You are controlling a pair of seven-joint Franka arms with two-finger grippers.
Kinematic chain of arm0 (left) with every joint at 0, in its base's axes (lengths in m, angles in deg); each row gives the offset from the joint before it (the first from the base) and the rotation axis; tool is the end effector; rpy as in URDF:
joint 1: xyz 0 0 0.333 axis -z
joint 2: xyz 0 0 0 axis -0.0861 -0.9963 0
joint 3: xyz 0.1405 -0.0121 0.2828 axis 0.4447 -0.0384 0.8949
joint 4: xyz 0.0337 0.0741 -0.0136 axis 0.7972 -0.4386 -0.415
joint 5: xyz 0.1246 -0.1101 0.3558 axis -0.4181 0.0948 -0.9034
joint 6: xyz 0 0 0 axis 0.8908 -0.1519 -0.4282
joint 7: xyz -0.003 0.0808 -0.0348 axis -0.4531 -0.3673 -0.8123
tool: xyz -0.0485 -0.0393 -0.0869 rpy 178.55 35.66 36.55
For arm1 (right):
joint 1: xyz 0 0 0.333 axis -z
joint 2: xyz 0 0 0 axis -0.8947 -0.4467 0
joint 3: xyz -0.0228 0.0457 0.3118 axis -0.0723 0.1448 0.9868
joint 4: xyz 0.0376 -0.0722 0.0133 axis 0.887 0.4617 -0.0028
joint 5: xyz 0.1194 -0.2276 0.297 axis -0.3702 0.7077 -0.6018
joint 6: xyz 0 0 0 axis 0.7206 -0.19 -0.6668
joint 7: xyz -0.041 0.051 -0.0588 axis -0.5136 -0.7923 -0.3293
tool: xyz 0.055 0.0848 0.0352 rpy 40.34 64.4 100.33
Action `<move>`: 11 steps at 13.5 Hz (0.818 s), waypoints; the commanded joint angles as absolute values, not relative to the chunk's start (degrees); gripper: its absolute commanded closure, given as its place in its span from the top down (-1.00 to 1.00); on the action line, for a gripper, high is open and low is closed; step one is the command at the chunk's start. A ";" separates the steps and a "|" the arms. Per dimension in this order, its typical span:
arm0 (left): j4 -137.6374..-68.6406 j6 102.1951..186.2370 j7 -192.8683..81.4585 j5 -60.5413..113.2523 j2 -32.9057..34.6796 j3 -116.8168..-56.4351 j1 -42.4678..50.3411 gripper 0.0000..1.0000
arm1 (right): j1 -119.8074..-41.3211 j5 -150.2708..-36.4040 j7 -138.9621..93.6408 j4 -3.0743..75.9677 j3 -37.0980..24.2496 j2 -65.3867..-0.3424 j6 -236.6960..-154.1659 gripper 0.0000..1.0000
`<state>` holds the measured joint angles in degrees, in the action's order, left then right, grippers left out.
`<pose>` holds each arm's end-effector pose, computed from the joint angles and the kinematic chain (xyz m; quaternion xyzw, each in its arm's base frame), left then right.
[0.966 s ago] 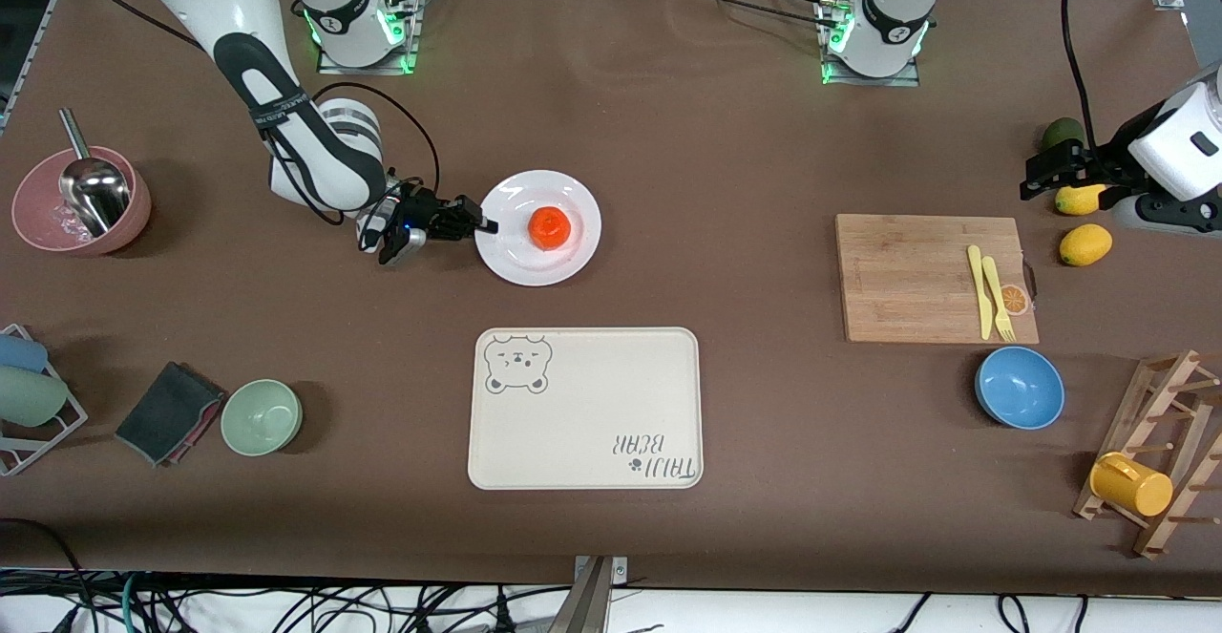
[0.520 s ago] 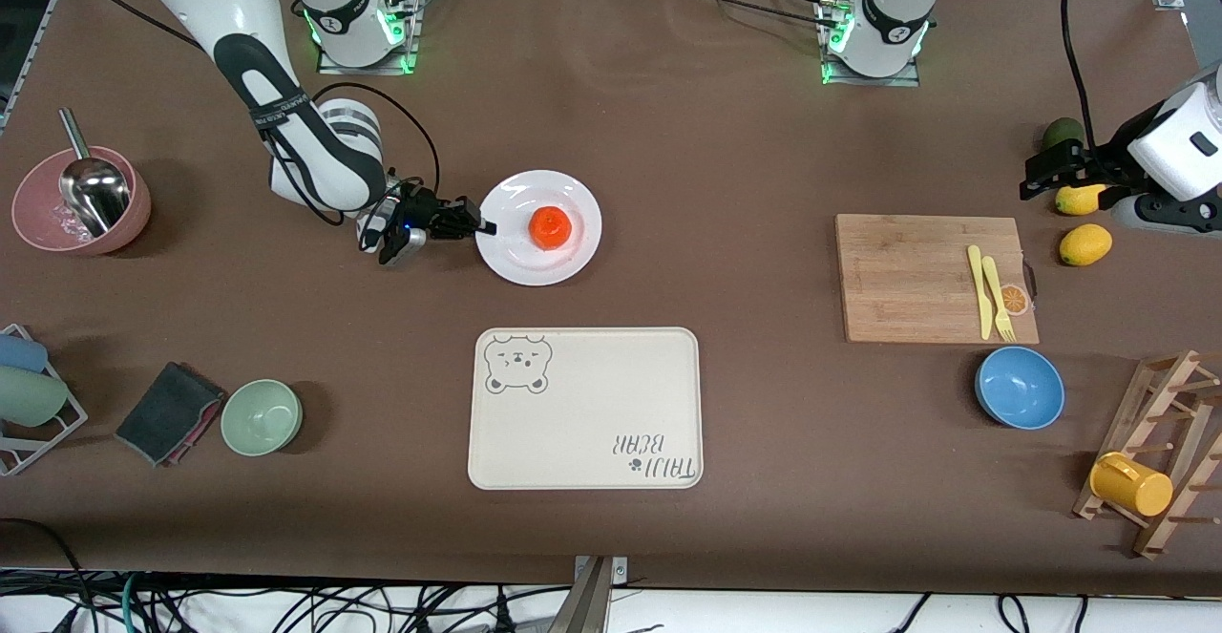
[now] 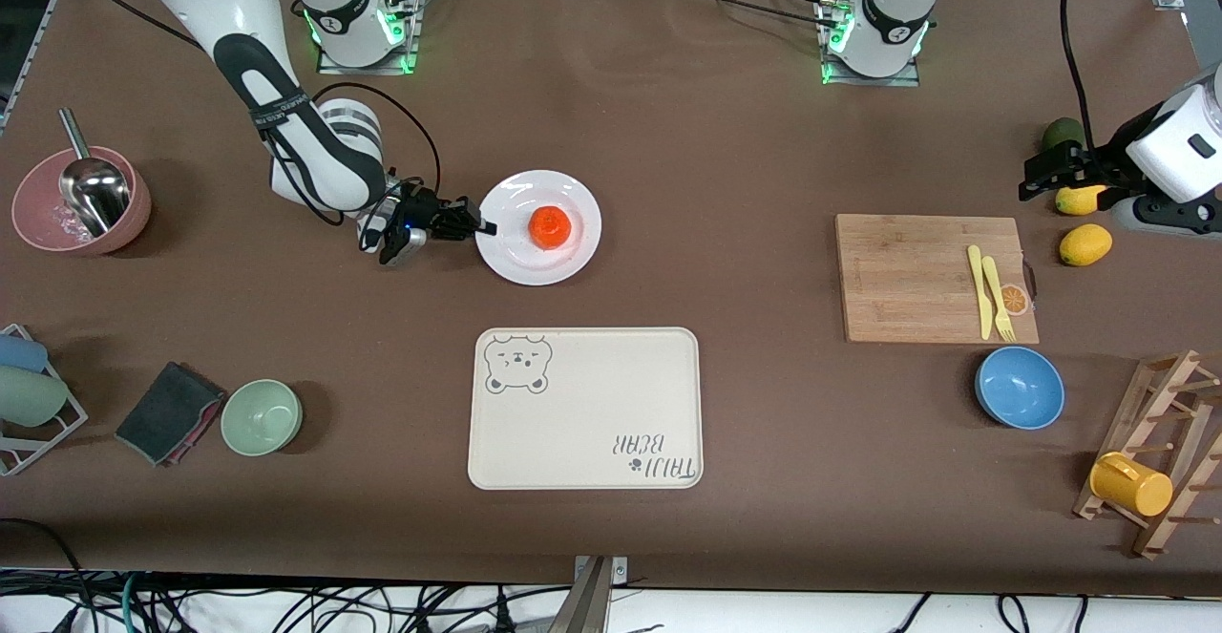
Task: Place orange and plate with both arms
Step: 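Close the right gripper on the plate rim and lift slightly, then carry the plate with the right gripper onto the bear placemat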
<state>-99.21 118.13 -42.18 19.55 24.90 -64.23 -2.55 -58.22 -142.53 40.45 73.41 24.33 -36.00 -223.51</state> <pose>0.5580 0.0128 0.5642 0.9973 -0.0448 -0.0543 0.0223 0.4293 0.1718 0.1259 -0.9050 -0.0373 -0.0186 0.4233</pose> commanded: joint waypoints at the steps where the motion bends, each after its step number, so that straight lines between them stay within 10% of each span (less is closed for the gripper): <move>1: -97.29 116.70 -41.08 19.74 23.87 -64.17 -2.39 1.00 | -58.19 -143.68 42.80 73.57 24.69 -36.65 -224.57 -1.00; 11: -97.29 116.70 -41.08 19.74 23.87 -64.17 -2.30 1.00 | -57.75 -144.82 30.42 65.50 24.16 -36.38 -223.86 -1.00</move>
<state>-99.17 118.13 -42.18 19.55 24.66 -64.24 -2.53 -57.95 -144.27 34.12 68.60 23.78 -35.98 -223.70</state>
